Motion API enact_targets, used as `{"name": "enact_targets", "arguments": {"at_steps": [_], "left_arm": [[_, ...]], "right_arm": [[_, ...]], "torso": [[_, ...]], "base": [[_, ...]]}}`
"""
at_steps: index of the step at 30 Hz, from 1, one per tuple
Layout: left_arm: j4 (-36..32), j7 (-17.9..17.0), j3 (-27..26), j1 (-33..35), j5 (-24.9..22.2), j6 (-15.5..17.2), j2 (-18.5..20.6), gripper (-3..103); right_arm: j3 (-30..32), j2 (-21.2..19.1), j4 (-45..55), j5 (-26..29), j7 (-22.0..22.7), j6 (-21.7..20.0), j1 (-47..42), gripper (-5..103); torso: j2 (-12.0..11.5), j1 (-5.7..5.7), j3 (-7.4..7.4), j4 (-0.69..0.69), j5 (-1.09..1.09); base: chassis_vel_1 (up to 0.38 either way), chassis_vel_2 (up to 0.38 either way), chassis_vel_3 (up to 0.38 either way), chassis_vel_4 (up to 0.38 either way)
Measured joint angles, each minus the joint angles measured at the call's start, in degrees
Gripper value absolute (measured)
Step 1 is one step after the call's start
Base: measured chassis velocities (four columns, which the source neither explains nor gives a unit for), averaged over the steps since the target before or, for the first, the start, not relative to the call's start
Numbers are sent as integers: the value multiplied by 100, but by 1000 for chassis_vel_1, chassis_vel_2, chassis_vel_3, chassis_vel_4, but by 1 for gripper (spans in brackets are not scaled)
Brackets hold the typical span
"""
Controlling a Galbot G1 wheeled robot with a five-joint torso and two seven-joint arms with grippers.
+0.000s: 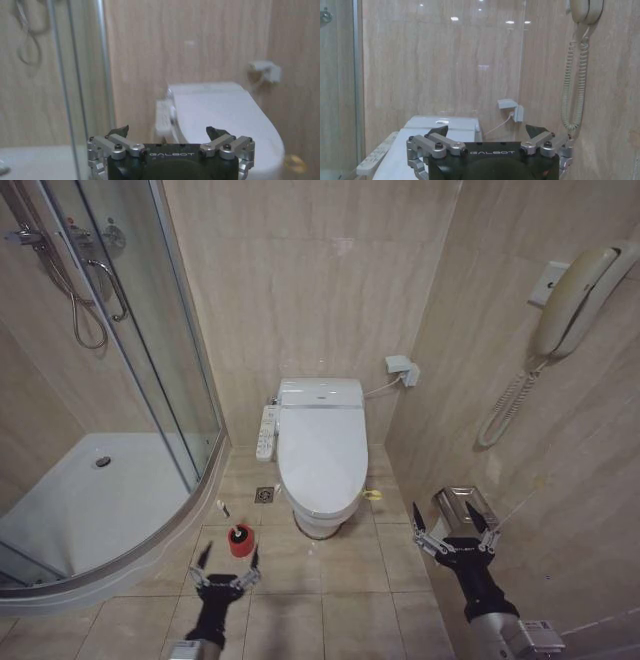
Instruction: Open the toilet lid, clean the toilet bowl with a toilet brush, close the toilet lid, and flush.
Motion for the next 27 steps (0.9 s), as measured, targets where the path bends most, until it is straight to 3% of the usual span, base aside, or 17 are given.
{"name": "enact_targets", "arguments": {"at_steps": [5,21,27], "left_arm": [[-777,-267,-44,518,145,-62,-257,100],[-1095,-604,-403,1295,225,-275,-766,100],[-1521,-736,-470,1816,215,67,-750,100]], "right_arm": [[0,0,0,0,0,0,0,100],[0,0,0,0,0,0,0,100],[0,0,0,0,0,0,0,100]], "torso": [[0,-1,0,1,1],[0,0,0,1,0],[0,0,0,0,-1]], "base": [[0,0,0,0],[0,0,0,0],[0,0,0,0]]}}
